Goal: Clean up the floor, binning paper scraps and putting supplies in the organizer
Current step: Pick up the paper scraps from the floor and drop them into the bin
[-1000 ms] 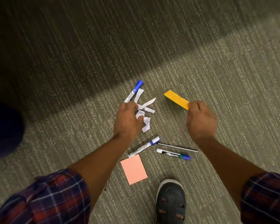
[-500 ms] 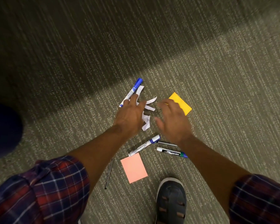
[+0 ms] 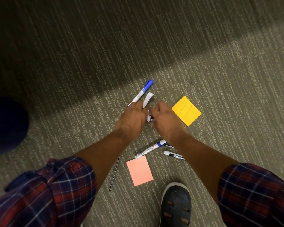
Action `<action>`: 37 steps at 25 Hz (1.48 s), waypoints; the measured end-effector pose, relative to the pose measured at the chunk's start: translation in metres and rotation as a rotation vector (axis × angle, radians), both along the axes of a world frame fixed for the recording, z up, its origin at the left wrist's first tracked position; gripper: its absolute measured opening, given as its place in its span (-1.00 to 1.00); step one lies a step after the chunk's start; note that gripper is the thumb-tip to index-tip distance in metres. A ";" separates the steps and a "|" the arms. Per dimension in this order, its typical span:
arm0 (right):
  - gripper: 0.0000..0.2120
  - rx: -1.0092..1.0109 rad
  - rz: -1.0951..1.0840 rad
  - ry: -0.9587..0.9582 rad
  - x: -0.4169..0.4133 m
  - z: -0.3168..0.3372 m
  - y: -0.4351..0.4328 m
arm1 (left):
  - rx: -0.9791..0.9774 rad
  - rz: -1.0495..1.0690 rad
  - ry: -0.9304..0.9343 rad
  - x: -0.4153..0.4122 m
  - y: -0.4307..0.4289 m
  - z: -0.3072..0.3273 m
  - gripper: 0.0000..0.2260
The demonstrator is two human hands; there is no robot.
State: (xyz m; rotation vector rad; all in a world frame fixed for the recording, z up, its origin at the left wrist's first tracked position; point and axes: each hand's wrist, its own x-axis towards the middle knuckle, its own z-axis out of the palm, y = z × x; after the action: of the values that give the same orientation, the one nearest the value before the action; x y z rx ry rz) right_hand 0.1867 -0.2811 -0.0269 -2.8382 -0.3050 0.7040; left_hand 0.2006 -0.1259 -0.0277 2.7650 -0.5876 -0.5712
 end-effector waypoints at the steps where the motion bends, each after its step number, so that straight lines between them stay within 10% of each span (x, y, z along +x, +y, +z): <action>1: -0.70 0.000 0.009 -0.010 -0.002 0.002 0.000 | -0.005 -0.011 -0.004 -0.001 0.002 0.001 -0.66; 25: -0.81 0.437 -0.725 0.029 0.001 0.042 0.018 | -0.481 0.896 0.391 -0.035 0.045 0.035 -0.85; 37: -0.86 0.764 -0.802 -0.089 -0.009 0.215 0.120 | -0.777 1.270 0.164 -0.070 0.139 0.220 -0.93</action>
State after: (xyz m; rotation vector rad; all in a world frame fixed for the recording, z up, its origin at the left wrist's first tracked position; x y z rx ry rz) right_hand 0.1774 -0.1609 0.1886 -1.9873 0.4495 0.2065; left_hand 0.1308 0.0134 0.1919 1.7763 0.8045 -0.1635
